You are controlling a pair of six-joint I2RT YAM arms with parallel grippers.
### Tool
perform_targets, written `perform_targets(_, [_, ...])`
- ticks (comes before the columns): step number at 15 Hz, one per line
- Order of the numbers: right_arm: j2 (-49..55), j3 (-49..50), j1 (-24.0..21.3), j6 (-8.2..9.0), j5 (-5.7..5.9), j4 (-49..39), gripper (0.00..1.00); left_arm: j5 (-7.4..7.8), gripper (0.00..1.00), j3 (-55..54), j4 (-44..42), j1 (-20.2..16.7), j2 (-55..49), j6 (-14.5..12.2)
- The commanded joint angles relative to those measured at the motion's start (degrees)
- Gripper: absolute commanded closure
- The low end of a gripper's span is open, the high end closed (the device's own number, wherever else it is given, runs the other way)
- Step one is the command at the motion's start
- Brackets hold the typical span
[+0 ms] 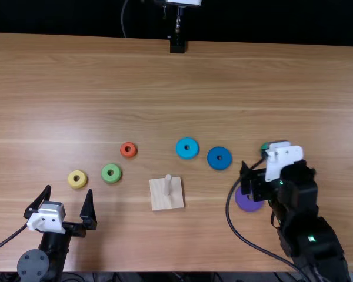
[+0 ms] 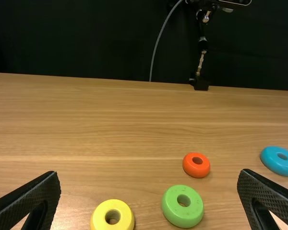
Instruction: Build the Hanoi tower: stack the rings onto the peg from bottom to top in this color order: purple, dark blue, light blue, dark green, light green, yellow, orange.
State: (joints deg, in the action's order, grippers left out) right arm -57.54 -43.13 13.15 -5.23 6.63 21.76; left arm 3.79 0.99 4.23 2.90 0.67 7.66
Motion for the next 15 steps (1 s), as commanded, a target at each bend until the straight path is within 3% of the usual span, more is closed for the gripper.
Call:
perform_targets(1, [-4.60, -3.27, 1.62, 0.28, -0.09, 2.03, 0.00, 0.64, 0.00, -0.99, 2.10, -0.52, -0.67, -0.49])
perform_targets(3, [-11.46, -5.82, 1.71, 0.81, -0.41, 5.83, 0.00, 0.64, 0.00, -0.99, 2.10, -0.52, -0.67, -0.49])
perform_targets(5, [-17.43, -8.19, 1.18, 6.92, -0.52, 9.31, 0.00, 0.64, 0.00, -0.99, 2.10, -0.52, -0.67, -0.49])
perform_targets(6, [-18.40, -9.42, 1.00, 9.03, -0.83, 9.52, 0.00, 0.64, 0.00, -0.99, 2.10, -0.52, -0.67, -0.49])
perform_targets(9, [-18.57, -8.81, 0.21, 9.24, -2.73, 9.84, 0.00, 0.64, 0.00, -0.99, 2.10, -0.52, -0.67, -0.49])
perform_targets(12, [-19.10, -7.84, -1.02, 8.82, -6.32, 10.89, 0.00, 0.64, 0.00, -0.99, 2.10, -0.52, -0.67, -0.49])
perform_targets(13, [-19.81, -7.40, -1.11, 8.72, -5.68, 10.68, 0.00, 0.64, 0.00, -0.99, 2.10, -0.52, -0.67, -0.49])
perform_targets(15, [-22.97, -6.35, -3.13, 6.61, -6.11, 11.21, 0.00, 0.64, 0.00, -0.99, 2.10, -0.52, -0.67, -0.49])
